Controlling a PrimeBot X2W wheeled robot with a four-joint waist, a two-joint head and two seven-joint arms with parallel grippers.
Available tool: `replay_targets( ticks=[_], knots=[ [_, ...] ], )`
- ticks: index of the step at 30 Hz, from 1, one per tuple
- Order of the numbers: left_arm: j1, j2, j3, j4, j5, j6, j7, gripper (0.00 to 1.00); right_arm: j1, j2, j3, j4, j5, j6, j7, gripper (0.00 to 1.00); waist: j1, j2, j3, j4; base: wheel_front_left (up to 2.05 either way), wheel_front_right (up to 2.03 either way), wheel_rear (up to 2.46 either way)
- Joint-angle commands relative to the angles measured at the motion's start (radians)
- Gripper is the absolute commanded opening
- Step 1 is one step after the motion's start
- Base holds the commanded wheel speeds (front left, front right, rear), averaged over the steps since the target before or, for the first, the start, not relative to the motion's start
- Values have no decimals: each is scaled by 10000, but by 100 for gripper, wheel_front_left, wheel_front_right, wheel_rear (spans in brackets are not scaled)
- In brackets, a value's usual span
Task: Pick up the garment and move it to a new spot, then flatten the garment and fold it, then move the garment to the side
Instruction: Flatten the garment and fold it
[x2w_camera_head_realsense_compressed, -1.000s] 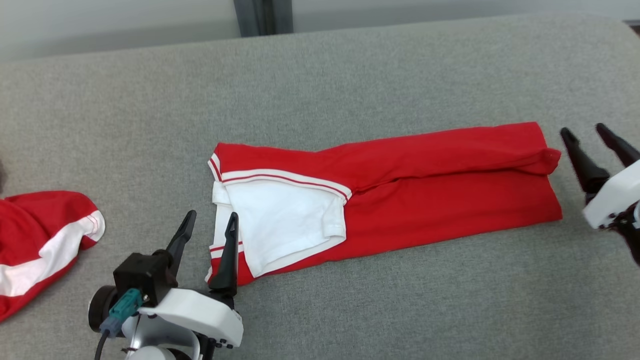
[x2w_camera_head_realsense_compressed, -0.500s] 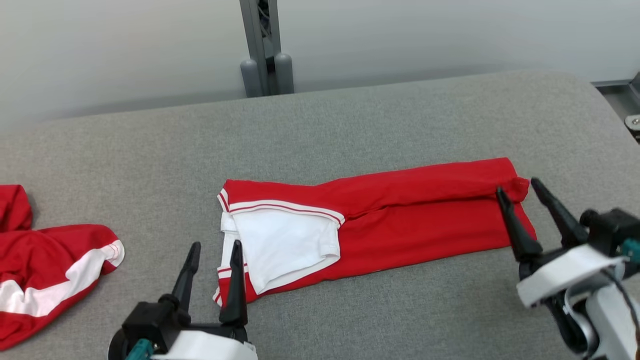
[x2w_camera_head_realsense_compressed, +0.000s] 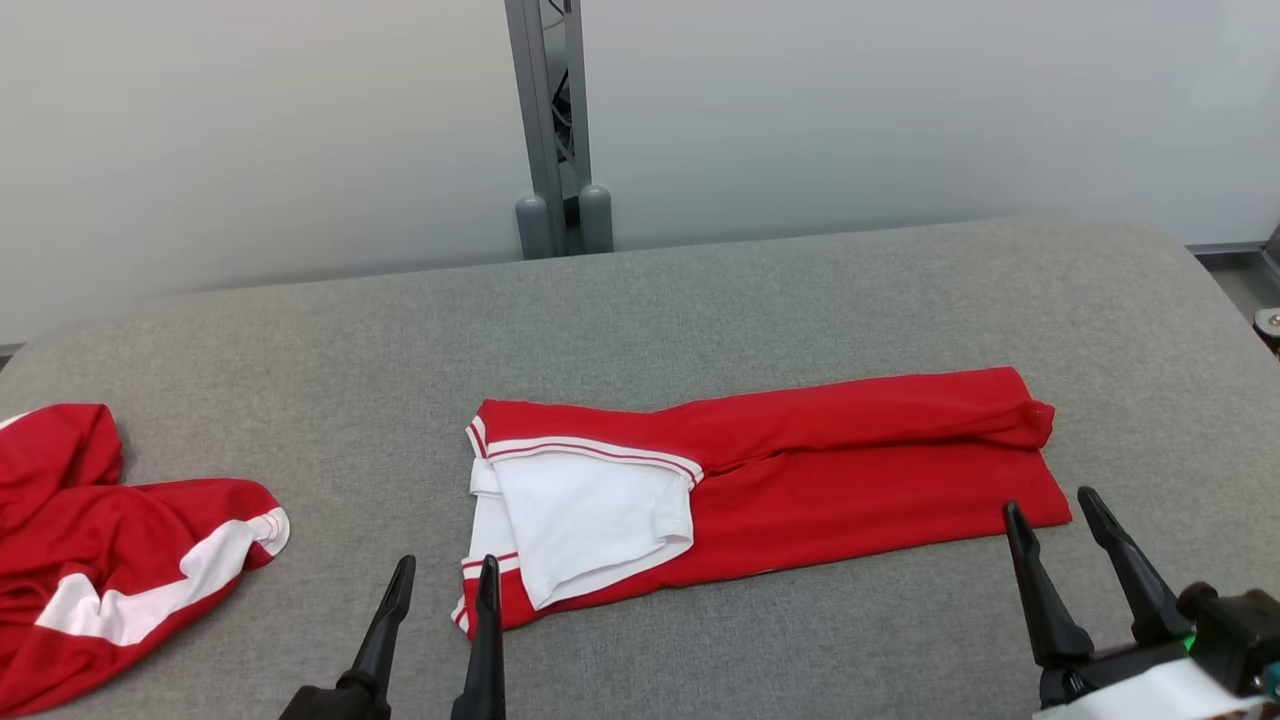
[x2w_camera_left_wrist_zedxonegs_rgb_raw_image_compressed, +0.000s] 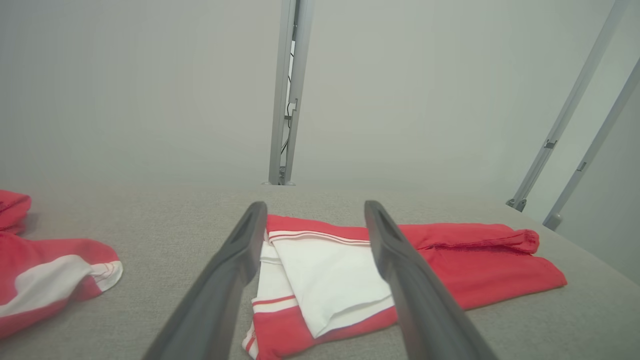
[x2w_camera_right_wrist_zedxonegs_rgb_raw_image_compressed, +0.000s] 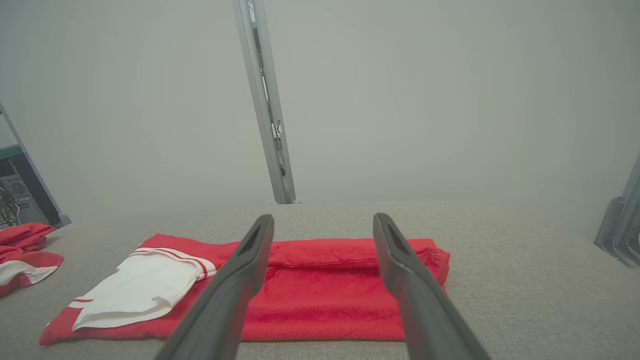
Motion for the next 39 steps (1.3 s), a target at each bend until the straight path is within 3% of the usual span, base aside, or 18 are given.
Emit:
replay_targets(
  ticks=[1, 9, 16, 24, 33, 39],
  knots=[
    [124, -4, 105, 22, 128, -111, -37, 100, 153, 29, -94, -97, -52, -1, -22, 100, 0, -1, -101, 28, 0, 0, 0],
    [473, -552, 949, 134, 559, -1008, -39, 100, 687, 228, -211, -594, -253, 1, -22, 100, 0, -1, -193, -68, 0, 0, 0],
    [526, -767, 1310, 258, 807, -1441, -40, 100, 673, 238, -171, -400, -67, -1, -22, 100, 0, -1, -110, -99, 0, 0, 0],
    [-108, -850, 1125, 495, 1120, -1888, -40, 100, -627, 156, -283, 1846, 998, 1, -18, 100, 0, -1, 314, 18, 0, 0, 0],
    [-841, -876, 835, 642, 1242, -1653, -41, 100, -3893, -298, -832, 5505, 1854, 1, 914, 100, 0, -1, 1475, 167, 0, 0, 0],
    [-1216, -879, 483, 765, 1148, -1566, -41, 100, -5336, -483, -938, 7224, 2008, 1, 1046, 100, 0, -1, 1902, 298, 0, 0, 0]
  ],
)
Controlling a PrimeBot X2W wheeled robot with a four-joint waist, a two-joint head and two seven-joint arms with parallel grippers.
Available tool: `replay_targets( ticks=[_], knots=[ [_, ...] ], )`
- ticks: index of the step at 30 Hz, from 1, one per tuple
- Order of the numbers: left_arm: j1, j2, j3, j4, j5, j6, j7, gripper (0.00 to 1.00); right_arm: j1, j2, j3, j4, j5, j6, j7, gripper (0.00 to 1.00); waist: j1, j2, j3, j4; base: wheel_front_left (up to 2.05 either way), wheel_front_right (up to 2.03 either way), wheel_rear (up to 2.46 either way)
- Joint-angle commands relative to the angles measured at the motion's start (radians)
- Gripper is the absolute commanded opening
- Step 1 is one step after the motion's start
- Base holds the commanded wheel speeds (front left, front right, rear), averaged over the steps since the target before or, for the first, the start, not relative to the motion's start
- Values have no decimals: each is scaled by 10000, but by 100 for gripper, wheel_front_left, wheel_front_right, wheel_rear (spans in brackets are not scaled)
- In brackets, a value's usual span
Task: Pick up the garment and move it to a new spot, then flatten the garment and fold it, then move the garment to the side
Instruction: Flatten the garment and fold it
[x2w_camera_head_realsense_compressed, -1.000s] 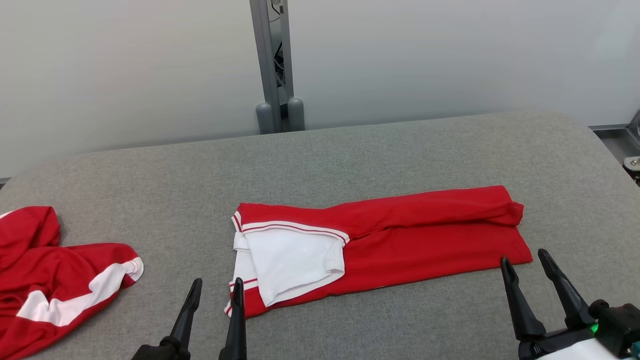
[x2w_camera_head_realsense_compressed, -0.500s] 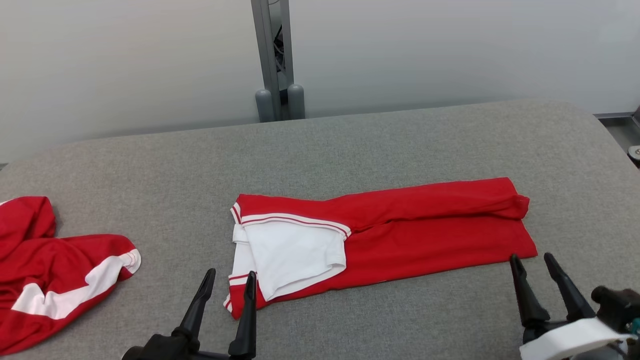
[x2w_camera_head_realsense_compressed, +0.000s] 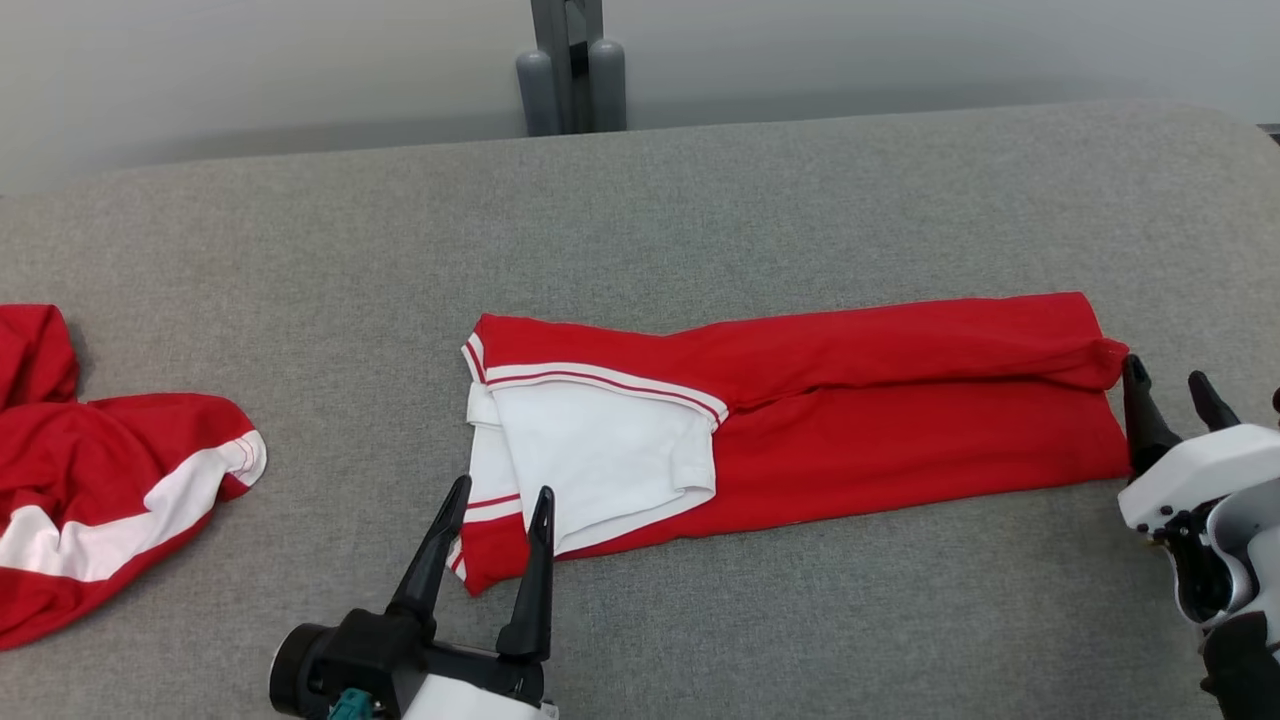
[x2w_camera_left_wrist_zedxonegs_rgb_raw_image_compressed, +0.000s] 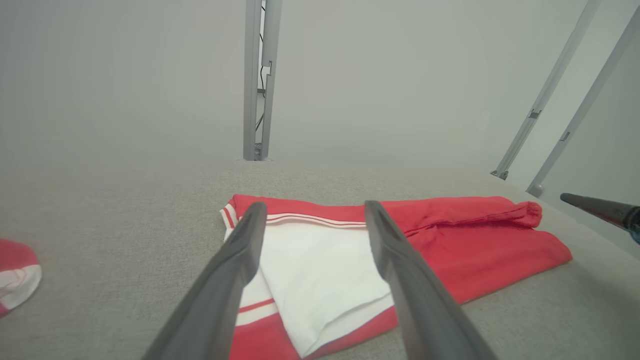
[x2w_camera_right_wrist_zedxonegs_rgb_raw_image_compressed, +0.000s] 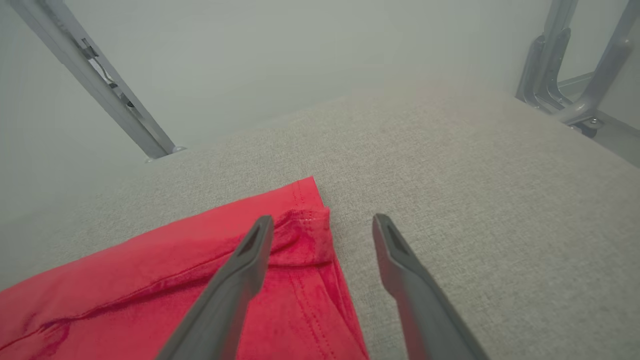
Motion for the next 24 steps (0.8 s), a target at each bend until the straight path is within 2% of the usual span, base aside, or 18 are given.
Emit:
replay_targets(
  ticks=[1, 13, 24],
  knots=[
    [-218, 33, -61, 47, -44, 63, -41, 100, -331, -70, 7, 344, 73, 1, 5, 100, 0, -1, 209, 90, 0, 0, 0],
    [-828, 35, -457, 256, 226, 160, -41, 100, -2062, -77, 485, 2902, 308, 1, 86, 100, 0, -1, 931, 274, 0, 0, 0],
    [-932, 34, -519, 398, 262, 0, -41, 100, -1566, 29, 1076, 3503, 1118, 1, 172, 100, 0, -1, 844, 591, 0, 0, 0]
  ],
)
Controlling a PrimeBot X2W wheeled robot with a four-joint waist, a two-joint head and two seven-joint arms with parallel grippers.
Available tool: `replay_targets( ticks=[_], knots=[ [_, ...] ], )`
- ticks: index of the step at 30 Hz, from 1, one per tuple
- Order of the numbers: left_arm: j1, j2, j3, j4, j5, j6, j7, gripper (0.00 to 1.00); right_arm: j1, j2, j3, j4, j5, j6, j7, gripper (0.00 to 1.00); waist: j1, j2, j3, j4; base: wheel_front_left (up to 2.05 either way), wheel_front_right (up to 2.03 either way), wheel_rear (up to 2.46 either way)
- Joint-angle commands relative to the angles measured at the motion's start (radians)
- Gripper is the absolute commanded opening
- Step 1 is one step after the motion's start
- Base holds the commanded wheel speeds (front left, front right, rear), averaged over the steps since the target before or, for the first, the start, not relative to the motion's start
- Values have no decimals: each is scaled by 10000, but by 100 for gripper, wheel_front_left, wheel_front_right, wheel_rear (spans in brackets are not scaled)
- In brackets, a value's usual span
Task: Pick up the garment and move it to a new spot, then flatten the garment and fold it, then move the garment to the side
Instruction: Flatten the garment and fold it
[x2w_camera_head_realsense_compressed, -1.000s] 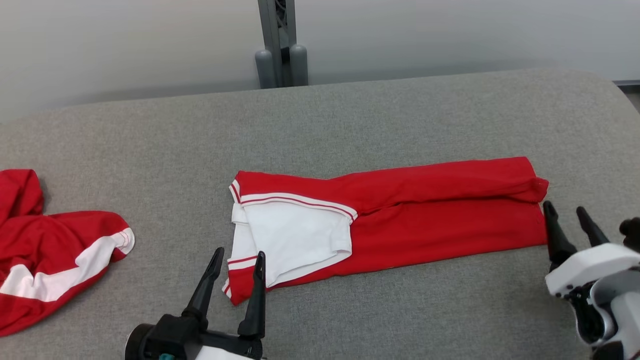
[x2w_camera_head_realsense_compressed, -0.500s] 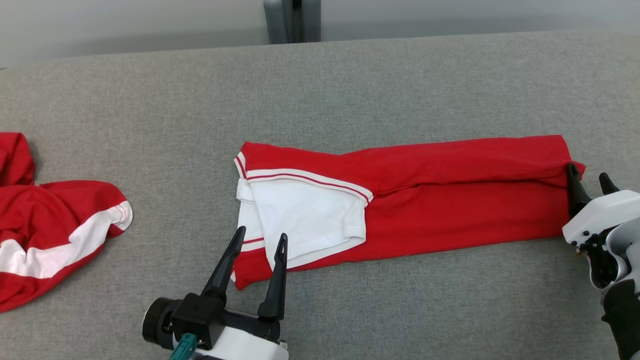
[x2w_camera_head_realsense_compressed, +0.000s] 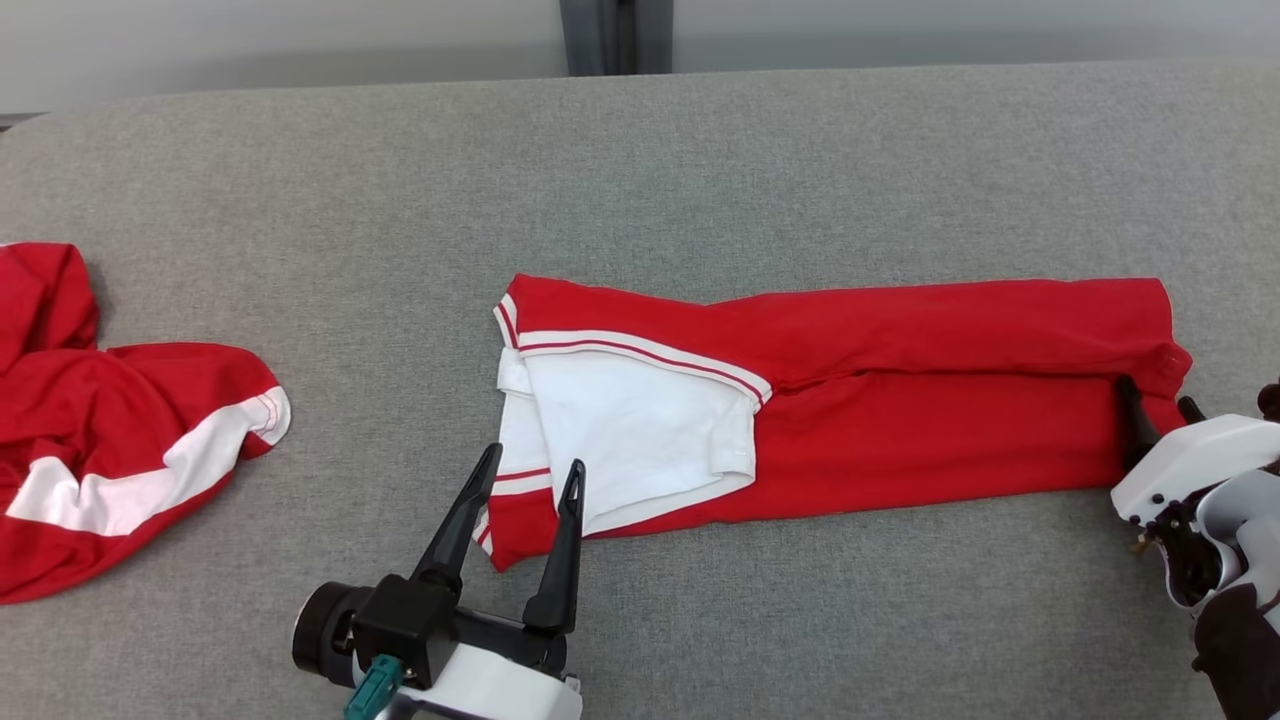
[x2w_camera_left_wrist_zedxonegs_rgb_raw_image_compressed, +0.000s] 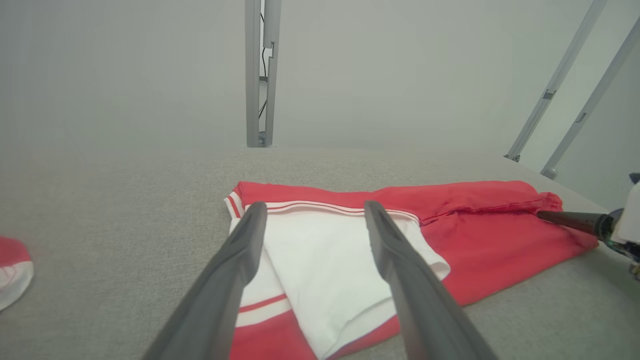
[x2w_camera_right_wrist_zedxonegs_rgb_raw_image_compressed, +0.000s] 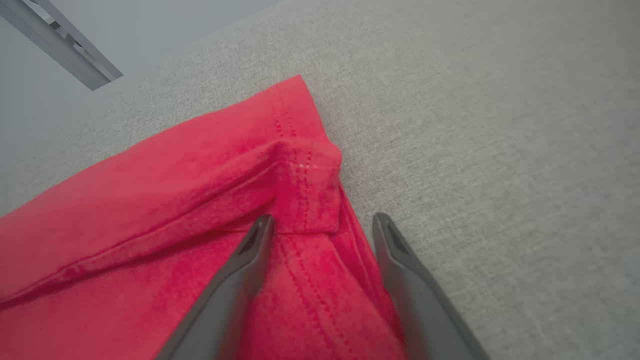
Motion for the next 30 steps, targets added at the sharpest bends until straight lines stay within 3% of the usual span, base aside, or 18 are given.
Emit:
replay_targets(
  ticks=[1, 2, 4, 5, 7, 17, 30],
  knots=[
    [-73, 40, 9, 27, 64, -42, -41, 100, 301, 50, 119, 111, 138, 1, 78, 100, 0, 0, -49, 60, 0, 0, 0],
    [-56, 38, -3, 36, 60, -64, -41, 100, 332, 32, 170, 116, 204, 1, 61, 95, 0, 0, -72, 92, 0, 0, 0],
    [-44, 40, -24, 49, 64, -96, -41, 100, 375, -11, 261, 106, 334, 1, 15, 49, 0, 0, -98, 162, 0, 0, 0],
    [-42, 38, -36, 44, 67, -106, -41, 100, 388, -36, 311, 79, 382, 1, -21, 36, 0, 0, -106, 194, 0, 0, 0],
    [-41, 40, -42, 31, 91, -118, -41, 100, 407, -130, 418, 12, 483, -1, -149, 0, 0, 0, -116, 251, 0, 0, 0],
    [144, 36, 26, 63, 215, -150, -41, 100, 566, -784, 768, -192, 961, -4, -725, 0, 0, 0, -221, 202, 0, 0, 0],
    [23, 41, 216, -52, 392, -180, -41, 100, 320, -2159, 1310, -1001, 1017, -3, -1128, 0, 0, 0, -140, -646, 0, 0, 0]
  ],
)
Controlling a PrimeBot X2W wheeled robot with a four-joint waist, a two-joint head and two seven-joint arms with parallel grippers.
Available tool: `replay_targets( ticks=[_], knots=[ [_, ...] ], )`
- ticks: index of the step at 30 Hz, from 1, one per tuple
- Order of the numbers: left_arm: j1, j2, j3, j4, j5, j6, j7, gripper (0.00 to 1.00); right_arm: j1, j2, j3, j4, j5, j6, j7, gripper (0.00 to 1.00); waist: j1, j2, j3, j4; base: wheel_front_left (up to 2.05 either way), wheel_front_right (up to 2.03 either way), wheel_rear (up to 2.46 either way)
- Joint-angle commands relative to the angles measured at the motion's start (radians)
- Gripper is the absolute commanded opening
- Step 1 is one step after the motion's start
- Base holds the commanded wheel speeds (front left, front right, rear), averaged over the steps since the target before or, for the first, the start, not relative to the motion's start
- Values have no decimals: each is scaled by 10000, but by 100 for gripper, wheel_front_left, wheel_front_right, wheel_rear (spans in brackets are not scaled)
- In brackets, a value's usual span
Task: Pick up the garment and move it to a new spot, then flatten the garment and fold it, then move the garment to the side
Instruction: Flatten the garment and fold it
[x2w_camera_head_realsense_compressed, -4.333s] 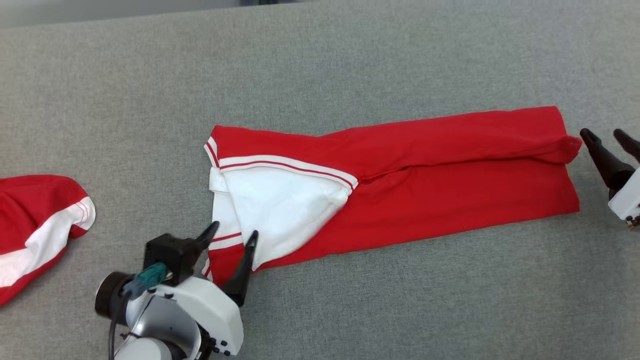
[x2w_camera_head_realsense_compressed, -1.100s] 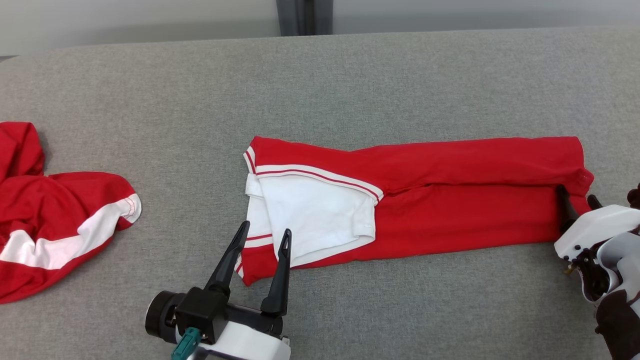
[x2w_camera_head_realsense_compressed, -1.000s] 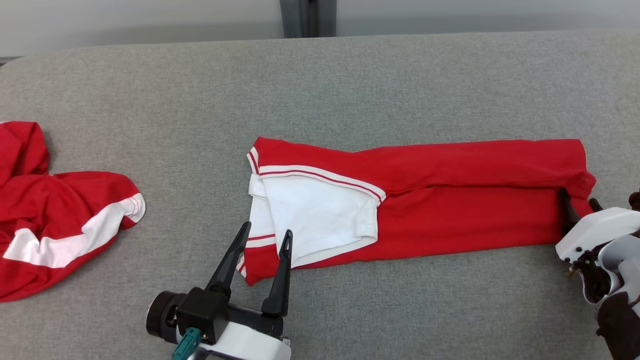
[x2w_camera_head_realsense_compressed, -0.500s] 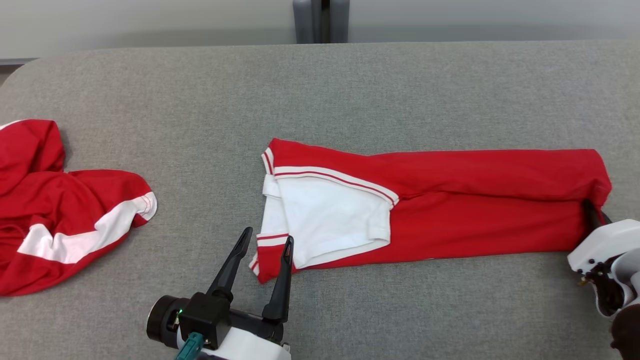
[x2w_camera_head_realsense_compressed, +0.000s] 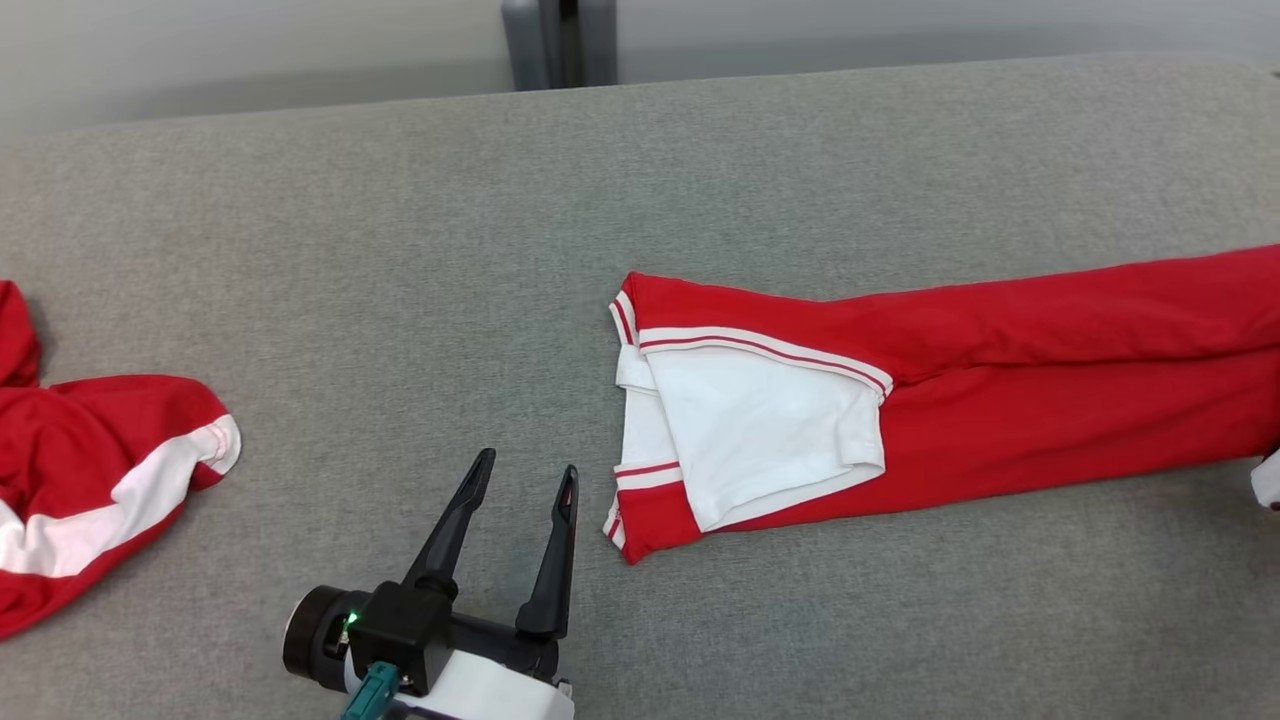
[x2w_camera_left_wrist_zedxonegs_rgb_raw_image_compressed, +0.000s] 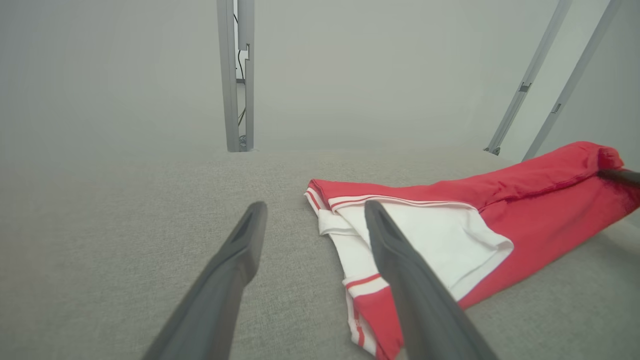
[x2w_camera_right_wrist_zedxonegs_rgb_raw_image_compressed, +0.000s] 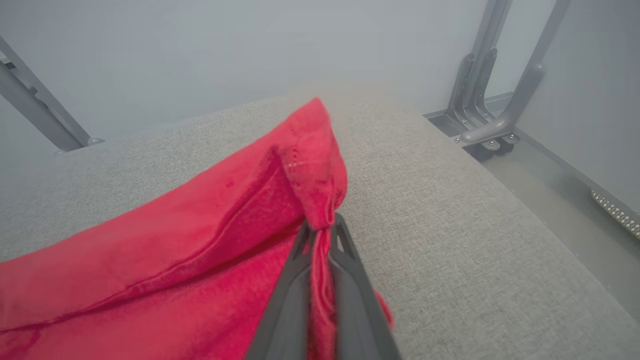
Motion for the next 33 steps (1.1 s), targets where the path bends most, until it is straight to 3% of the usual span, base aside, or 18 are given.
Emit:
replay_targets(
  ticks=[1, 4, 11, 20, 24, 33],
  knots=[
    [-151, 39, 49, -27, 43, -29, -41, 100, -84, -130, 41, -121, -10, -6, -96, 0, 0, 0, -10, -111, 0, 0, 0],
    [-148, 41, 51, 23, -23, -40, -41, 100, -77, -177, 259, -610, 227, -6, -93, 0, 0, 0, -91, -260, 0, 0, 0],
    [-43, 41, -1, 156, -255, -13, -41, 100, 320, -238, 1158, -2843, 1629, -5, 1096, 0, 0, 0, -457, -399, 0, 0, 0],
    [108, 41, -119, 134, -525, 71, -41, 100, 984, -435, 2050, -5615, 2573, -3, 2017, 0, 0, 0, -824, 249, 0, 0, 0],
    [202, 39, -134, 155, -579, 70, -41, 100, 1171, -228, 2143, -6042, 2526, -3, 2193, 0, 0, 0, -901, 659, 0, 0, 0],
    [316, 39, -270, 58, -877, 123, -41, 100, 1024, 1204, 2017, -5395, 1609, -3, 2357, 0, 0, 0, -1061, 1421, 0, 0, 0]
  ],
)
